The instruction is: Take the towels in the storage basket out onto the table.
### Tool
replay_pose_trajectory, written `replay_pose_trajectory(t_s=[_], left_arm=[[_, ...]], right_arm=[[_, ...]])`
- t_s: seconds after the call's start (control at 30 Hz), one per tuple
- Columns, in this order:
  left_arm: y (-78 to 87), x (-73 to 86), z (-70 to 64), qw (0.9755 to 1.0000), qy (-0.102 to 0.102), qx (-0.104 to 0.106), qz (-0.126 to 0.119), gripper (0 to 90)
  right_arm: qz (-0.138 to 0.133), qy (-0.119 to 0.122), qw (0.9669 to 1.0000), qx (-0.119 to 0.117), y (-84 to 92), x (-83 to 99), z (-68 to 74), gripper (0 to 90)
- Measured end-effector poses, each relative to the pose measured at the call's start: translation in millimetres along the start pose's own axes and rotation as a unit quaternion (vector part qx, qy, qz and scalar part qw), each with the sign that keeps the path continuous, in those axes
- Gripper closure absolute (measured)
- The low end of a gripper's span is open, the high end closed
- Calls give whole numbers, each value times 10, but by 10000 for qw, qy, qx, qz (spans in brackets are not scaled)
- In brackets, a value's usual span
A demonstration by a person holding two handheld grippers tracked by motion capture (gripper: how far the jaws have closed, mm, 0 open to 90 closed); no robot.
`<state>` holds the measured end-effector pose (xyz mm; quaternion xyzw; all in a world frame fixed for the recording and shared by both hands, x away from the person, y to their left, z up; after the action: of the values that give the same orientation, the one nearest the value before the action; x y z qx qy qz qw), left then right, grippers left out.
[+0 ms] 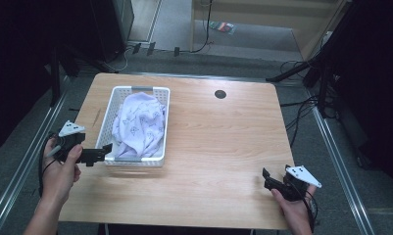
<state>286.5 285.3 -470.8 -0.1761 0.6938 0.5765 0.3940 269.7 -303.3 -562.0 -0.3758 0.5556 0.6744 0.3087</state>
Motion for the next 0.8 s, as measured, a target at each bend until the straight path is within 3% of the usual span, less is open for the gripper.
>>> replay_pose_trajectory(t_s=[0.3, 0.47, 0.8], left_arm=[[-117, -228, -60, 9997, -152, 44, 173, 0], [-169, -346, -77, 9996, -199, -19, 177, 0], [-358, -610, -88, 9985, -354, -62, 410, 0]], right_arm=[[1, 42, 10000, -21, 1, 1, 1, 136], [0, 70, 10000, -22, 2, 3, 7, 138], [15, 70, 10000, -37, 2, 3, 9, 141]])
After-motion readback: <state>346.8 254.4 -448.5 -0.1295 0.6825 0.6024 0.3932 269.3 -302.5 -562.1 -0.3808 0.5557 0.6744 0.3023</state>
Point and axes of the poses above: each handheld gripper's, and its own axes: y roughly backward along the jaws, x roughly out of its underside, z roughly to its left, the point moved 3 cm from there along -y, roughly forward along the jaws, and after that the axes turned 4 degrees about -y, right-handed, at the moved point
